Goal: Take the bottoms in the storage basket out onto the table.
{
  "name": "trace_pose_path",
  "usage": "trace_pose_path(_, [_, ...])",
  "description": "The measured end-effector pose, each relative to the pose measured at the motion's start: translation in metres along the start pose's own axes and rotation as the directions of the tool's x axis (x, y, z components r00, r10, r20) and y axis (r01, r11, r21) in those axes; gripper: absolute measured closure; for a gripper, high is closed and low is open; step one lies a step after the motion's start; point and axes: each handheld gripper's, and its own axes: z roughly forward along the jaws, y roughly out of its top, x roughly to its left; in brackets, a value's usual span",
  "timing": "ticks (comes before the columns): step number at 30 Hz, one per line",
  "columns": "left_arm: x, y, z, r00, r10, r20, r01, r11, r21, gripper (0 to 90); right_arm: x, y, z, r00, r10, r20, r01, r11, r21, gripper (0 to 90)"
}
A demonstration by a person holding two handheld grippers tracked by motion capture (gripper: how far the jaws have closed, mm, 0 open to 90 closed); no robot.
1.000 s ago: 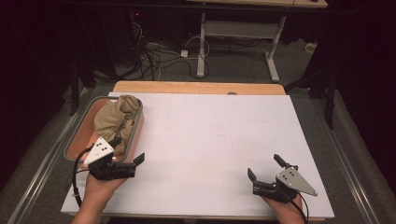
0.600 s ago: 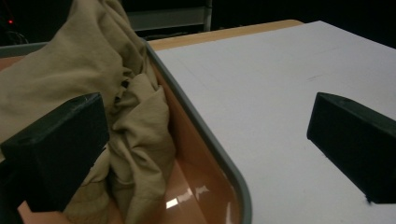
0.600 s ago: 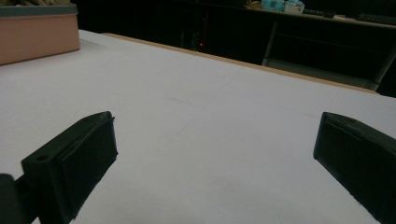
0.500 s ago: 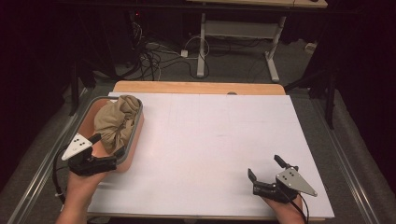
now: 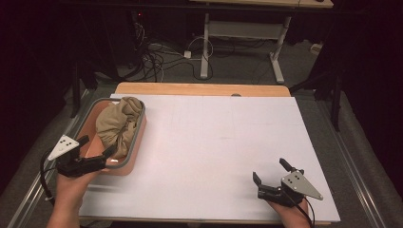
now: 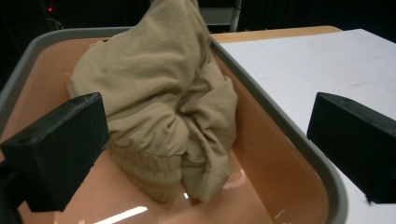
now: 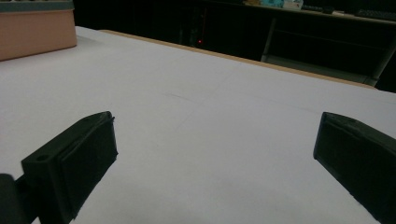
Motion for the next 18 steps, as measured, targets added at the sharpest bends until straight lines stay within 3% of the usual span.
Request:
trace_pose_path(7, [0.0124, -0.0036, -0.0027, 0.9994, -0.028, -0.021, 0.028, 0.9996, -0.005, 0.0, -0.0004, 0.0001, -0.0003, 1.0000, 0.002, 0.000, -0.002, 1.000, -0.002, 0.3])
trace_pose_path(15, [0.0073, -0.0022, -0.0014, 0.9998, -0.019, -0.001, 0.019, 0.9998, -0.011, 0.0, 0.0025, 0.0008, 0.0011, 0.9999, 0.000, -0.010, 0.000, 1.000, -0.005, 0.3])
trace_pose_path(18, [0.0031, -0.0005, -0.0005, 0.9994, -0.020, 0.027, 0.020, 0.9997, -0.016, 0.0, 0.0032, 0.0019, 0.0020, 0.9998, 0.005, -0.020, -0.005, 1.000, 0.000, 0.3])
